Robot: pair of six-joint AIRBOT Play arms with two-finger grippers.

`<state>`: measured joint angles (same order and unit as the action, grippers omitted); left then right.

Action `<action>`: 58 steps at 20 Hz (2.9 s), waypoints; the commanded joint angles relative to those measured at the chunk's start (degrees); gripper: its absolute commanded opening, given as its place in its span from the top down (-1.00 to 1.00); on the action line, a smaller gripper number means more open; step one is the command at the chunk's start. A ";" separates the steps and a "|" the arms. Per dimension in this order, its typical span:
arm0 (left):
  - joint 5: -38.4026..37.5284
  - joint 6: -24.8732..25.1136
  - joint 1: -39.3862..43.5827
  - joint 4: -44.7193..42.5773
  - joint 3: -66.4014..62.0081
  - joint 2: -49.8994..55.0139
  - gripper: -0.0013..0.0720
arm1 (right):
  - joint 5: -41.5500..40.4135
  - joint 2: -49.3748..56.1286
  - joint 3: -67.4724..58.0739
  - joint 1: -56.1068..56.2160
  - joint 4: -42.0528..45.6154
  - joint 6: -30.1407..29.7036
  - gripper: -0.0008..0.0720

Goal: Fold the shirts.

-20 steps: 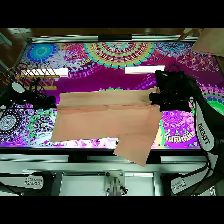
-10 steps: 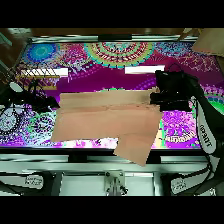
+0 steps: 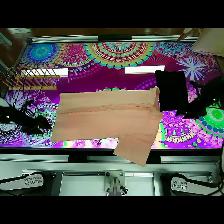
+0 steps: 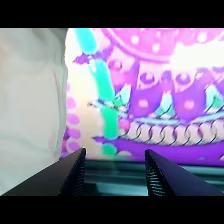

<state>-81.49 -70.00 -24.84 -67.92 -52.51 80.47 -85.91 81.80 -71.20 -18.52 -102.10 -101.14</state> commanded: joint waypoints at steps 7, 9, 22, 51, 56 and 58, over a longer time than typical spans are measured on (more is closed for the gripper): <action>10.10 6.36 -2.95 7.15 11.39 -2.71 -0.85 | 0.22 -6.43 7.72 -5.29 -5.57 -0.04 -0.36; 10.58 6.34 -2.27 7.58 11.41 -2.67 -0.85 | 0.17 -6.43 7.72 -5.29 -5.60 -0.04 -0.36; 12.87 3.28 3.02 8.46 13.29 -2.58 0.87 | 5.33 -6.43 27.58 -4.44 -19.30 -4.63 -0.64; 9.09 11.19 2.97 16.00 -1.38 -5.75 0.87 | 19.85 -15.52 19.34 15.15 -19.78 1.07 0.80; 20.24 2.69 3.08 16.22 -6.71 -5.46 0.87 | 32.00 -11.89 10.38 15.15 -18.80 2.78 0.80; 25.07 1.51 3.08 18.25 -6.78 -4.28 0.87 | 36.22 -7.08 6.99 15.19 -18.91 4.46 0.80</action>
<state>-64.25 -64.97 -21.80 -51.92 -57.80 75.33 -57.19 70.41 -59.33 -3.36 -121.12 -98.74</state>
